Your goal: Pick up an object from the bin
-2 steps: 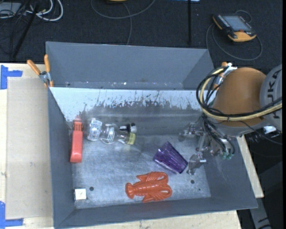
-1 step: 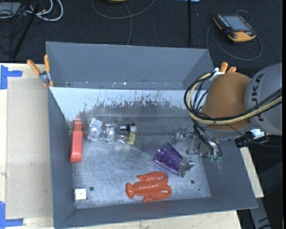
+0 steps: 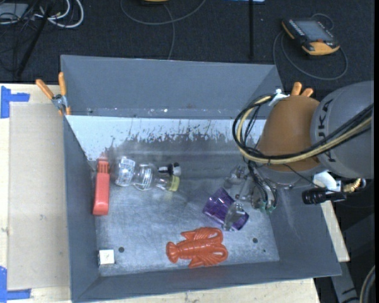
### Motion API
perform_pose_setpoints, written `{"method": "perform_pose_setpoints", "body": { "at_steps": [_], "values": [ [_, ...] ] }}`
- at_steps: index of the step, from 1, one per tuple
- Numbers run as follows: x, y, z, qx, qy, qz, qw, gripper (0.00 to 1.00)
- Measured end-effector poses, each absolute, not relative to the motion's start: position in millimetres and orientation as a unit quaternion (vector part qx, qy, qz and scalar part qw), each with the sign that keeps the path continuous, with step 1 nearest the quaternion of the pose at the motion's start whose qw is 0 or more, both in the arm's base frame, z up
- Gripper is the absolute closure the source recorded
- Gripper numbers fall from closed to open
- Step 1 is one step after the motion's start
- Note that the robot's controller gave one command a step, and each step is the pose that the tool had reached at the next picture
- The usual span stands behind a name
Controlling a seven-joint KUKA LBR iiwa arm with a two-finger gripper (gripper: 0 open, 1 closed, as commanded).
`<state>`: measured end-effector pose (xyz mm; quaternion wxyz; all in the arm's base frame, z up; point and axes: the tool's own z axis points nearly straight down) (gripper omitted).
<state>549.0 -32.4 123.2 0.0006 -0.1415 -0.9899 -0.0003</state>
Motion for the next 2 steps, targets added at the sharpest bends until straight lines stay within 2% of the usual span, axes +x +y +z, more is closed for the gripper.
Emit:
{"method": "perform_pose_setpoints", "body": {
  "at_steps": [1,2],
  "values": [
    [538.3,-26.9,70.9,-0.110,-0.994,0.000,-0.002,0.00],
    [549.1,-23.3,74.4,-0.213,-0.977,0.000,0.002,1.00]
  ]
}}
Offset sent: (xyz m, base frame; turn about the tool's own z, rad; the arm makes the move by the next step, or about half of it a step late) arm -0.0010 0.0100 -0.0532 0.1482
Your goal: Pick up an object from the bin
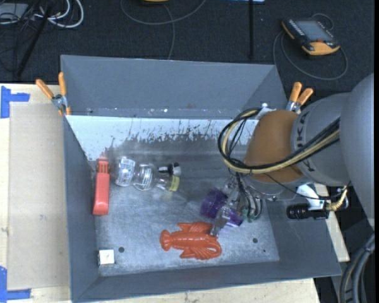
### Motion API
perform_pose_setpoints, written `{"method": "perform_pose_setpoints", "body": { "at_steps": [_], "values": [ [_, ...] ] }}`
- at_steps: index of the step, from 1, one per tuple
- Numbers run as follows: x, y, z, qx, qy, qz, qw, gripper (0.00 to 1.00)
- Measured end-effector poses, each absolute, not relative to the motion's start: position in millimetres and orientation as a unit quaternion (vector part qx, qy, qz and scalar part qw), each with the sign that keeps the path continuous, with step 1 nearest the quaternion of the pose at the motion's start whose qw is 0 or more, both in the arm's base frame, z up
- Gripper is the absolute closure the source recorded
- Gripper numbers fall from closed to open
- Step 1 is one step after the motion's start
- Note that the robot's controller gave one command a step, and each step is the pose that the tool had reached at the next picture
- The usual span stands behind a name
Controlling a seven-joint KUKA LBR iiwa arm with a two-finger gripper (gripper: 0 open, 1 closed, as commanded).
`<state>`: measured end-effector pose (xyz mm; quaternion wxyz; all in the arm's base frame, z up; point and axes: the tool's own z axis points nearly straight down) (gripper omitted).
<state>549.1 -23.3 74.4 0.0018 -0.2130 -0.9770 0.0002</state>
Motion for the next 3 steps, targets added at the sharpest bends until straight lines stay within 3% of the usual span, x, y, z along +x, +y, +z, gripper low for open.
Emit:
{"method": "perform_pose_setpoints", "body": {
  "at_steps": [2,3],
  "values": [
    [548.4,-23.2,77.0,-0.213,-0.977,0.000,0.002,1.00],
    [547.1,-23.1,89.3,-0.213,-0.977,0.000,0.003,1.00]
  ]
}}
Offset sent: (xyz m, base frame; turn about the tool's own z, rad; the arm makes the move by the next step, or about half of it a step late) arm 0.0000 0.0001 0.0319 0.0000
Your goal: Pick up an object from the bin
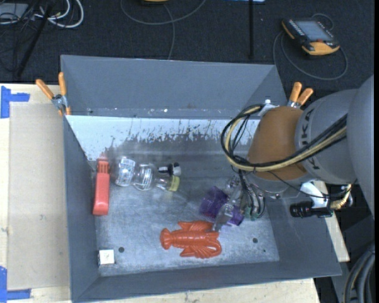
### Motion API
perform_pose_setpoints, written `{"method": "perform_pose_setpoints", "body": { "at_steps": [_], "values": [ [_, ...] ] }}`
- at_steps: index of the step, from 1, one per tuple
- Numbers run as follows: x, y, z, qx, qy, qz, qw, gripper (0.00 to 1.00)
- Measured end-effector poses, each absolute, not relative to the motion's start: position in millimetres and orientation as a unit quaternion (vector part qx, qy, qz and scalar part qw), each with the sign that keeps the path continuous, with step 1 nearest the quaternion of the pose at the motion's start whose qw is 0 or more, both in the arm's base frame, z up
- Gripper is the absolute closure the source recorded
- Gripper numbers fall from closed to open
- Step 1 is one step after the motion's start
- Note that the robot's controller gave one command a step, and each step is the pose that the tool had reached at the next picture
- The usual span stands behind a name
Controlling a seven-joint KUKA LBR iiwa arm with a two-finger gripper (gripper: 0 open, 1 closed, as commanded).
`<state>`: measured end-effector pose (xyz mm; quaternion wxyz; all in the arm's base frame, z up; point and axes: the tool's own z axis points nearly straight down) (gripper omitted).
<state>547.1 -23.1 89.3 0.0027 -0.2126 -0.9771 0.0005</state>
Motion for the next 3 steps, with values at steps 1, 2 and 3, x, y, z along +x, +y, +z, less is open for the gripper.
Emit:
{"method": "perform_pose_setpoints", "body": {
  "at_steps": [1,2,3],
  "values": [
    [547.4,-22.9,104.4,-0.212,-0.977,0.000,0.002,1.00],
    [548.1,-22.9,115.5,-0.212,-0.977,0.000,0.000,1.00],
    [548.0,-22.9,124.8,-0.212,-0.977,0.000,0.000,1.00]
  ]
}}
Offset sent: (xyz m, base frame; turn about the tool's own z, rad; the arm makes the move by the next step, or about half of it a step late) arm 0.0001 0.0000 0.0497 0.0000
